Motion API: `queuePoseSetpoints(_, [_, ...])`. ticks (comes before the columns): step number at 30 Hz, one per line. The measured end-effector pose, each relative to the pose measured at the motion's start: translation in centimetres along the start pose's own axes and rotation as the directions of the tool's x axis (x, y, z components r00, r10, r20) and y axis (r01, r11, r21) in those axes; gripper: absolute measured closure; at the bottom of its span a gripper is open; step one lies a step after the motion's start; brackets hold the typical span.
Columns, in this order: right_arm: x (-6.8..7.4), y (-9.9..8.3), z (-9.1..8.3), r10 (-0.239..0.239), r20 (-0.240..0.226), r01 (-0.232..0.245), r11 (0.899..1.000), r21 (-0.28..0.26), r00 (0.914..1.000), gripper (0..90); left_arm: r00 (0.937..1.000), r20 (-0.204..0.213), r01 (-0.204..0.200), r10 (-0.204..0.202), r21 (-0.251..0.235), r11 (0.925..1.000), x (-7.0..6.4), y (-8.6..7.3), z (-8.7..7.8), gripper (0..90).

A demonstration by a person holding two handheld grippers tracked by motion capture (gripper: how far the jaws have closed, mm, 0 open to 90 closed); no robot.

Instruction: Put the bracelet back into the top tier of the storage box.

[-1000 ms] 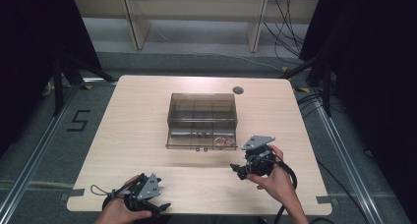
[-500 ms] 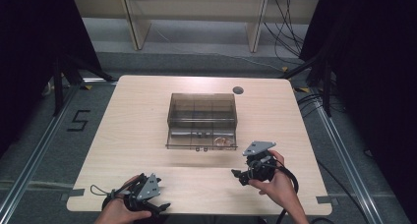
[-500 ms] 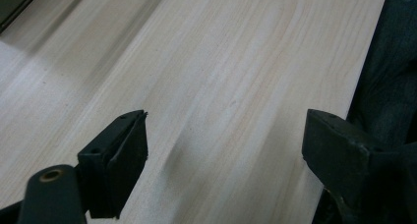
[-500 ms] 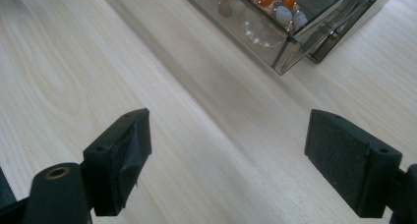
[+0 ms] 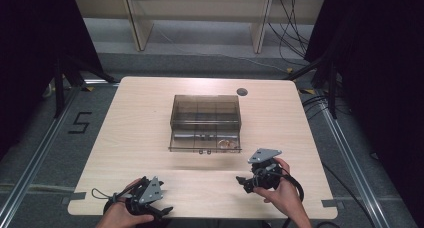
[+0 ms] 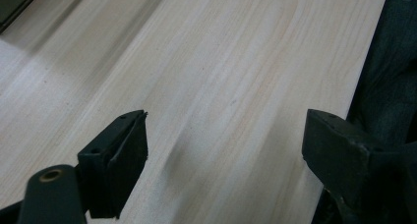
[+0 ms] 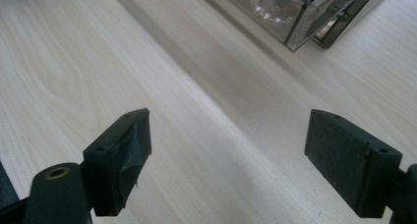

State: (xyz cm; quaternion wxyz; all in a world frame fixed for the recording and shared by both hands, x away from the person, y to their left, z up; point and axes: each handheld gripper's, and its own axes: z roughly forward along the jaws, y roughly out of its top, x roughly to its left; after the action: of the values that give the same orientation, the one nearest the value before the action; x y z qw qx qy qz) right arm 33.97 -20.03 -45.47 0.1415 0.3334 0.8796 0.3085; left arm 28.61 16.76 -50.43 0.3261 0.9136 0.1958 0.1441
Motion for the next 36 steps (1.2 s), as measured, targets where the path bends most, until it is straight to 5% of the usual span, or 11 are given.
queuePoseSetpoints(31, [0.7,-3.0,0.4,0.026,0.009,-0.025,0.999,-0.048,0.9996,19.1,1.0,-0.007,-0.002,0.002,0.01,0.9999,0.0,0.0,-0.1,17.6])
queuePoseSetpoints(36, [0.8,-3.5,0.1,0.045,0.008,-0.044,0.999,-0.022,0.999,19.1,1.0,-0.005,-0.002,0.002,0.011,0.9999,0.0,0.0,-0.1,17.6])
